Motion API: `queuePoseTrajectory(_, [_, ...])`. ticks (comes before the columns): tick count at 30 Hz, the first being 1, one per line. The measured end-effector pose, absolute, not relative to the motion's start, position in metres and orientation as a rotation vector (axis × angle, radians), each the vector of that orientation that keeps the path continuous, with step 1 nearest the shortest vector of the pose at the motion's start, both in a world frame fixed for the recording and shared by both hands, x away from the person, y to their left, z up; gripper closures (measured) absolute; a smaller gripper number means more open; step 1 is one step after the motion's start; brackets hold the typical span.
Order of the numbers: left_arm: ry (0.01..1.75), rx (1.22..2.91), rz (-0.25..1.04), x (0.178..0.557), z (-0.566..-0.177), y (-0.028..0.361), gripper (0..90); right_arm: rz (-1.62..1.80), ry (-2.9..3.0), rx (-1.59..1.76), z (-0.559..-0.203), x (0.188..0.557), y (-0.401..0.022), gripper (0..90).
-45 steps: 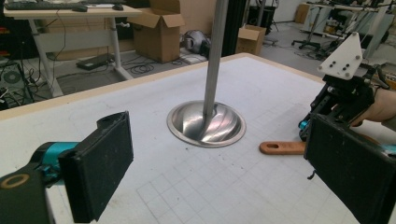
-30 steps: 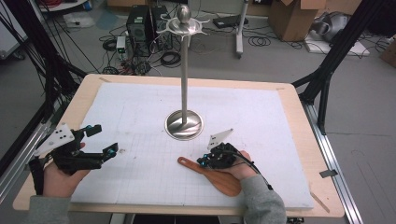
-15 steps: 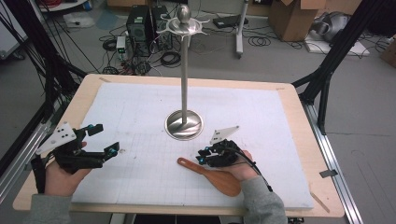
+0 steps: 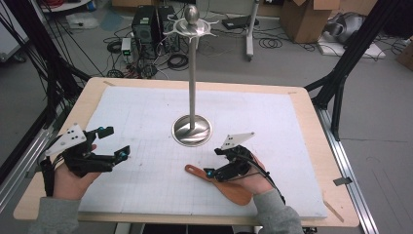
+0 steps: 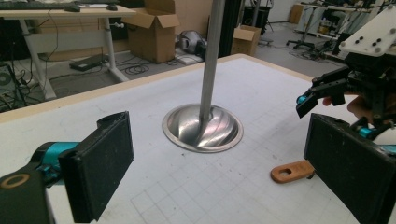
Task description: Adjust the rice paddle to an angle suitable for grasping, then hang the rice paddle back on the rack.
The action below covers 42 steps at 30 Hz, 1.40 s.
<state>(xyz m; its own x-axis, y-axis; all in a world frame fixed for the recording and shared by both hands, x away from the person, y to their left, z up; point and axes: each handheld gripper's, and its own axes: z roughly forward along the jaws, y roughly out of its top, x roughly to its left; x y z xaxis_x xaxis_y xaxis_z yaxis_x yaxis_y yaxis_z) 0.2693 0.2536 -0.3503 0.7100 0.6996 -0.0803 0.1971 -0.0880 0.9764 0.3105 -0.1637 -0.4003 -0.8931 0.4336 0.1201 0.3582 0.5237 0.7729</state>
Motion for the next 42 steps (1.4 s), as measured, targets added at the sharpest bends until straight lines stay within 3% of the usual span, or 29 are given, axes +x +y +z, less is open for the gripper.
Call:
queuePoseTrajectory(17, [0.707,1.662,0.45,0.284,-0.352,0.236,8.5,1.227,2.663,0.655,-0.396,0.295,-0.166,13.6])
queuePoseTrajectory(42, [0.721,1.655,0.473,0.274,-0.351,0.245,8.5,1.018,2.745,0.688,-0.412,0.304,-0.147,14.2])
